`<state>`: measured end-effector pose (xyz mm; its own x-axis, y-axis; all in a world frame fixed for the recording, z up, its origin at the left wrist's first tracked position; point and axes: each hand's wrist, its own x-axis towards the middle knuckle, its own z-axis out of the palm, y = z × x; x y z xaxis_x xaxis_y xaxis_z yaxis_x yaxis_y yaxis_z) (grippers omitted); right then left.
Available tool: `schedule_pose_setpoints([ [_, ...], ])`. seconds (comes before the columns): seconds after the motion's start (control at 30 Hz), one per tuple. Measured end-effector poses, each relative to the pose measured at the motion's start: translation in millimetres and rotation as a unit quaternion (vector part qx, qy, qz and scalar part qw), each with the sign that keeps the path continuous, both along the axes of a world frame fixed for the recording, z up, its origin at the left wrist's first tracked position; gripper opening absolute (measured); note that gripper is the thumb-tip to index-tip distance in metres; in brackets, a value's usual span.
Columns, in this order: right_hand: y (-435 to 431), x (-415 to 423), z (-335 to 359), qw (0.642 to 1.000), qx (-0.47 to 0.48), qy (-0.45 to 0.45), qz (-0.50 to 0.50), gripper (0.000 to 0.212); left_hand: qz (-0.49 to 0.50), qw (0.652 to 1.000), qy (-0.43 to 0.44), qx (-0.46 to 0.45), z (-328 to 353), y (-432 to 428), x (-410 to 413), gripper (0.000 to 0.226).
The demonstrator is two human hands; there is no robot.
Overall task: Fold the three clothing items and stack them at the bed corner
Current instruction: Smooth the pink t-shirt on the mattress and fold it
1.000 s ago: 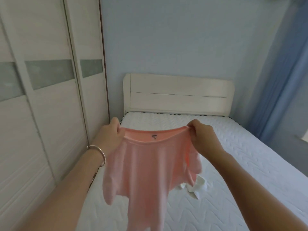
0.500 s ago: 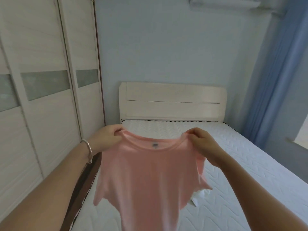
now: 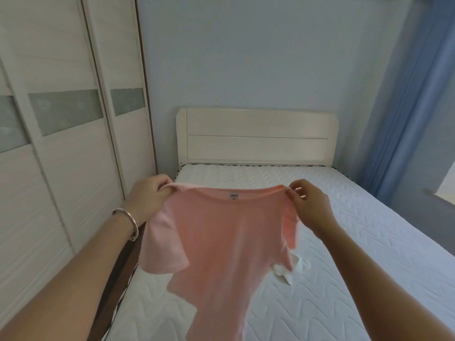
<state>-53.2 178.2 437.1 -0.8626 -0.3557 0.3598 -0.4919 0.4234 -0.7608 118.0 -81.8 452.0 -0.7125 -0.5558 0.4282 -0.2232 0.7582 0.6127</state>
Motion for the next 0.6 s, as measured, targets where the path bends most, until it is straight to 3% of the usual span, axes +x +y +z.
schedule_pose_setpoints([
  [0.07,-0.4,4.9,-1.6,0.979,-0.117,-0.154,0.067,0.009,-0.003,1.0,0.001,0.028,-1.5,-0.3,3.4,0.024],
  [0.2,-3.4,11.9,-8.8,0.984,-0.096,-0.145,0.026,0.013,-0.024,0.998,-0.04,0.044,-8.4,-0.9,6.6,0.056],
  [0.27,-4.7,15.7,-10.5,0.996,-0.029,-0.08,0.015,0.014,-0.032,0.996,-0.082,0.018,-11.4,-4.7,9.7,0.075],
  [0.37,5.5,18.7,-17.8,0.99,0.131,0.04,-0.034,0.014,-0.064,0.988,-0.143,-0.018,-18.9,-7.9,15.5,0.073],
  [0.47,18.1,24.7,-21.7,0.984,0.162,0.068,-0.007,0.015,-0.076,0.986,-0.149,-0.013,-26.5,-10.7,26.4,0.08],
  [0.53,23.0,31.1,-23.3,0.983,0.166,0.068,0.043,0.018,-0.077,0.987,-0.138,-0.022,-32.8,-11.6,34.6,0.071],
  [0.6,26.4,34.6,-26.9,0.971,0.208,0.092,0.072,0.022,-0.053,0.991,-0.113,-0.039,-39.3,-7.8,40.9,0.036],
])
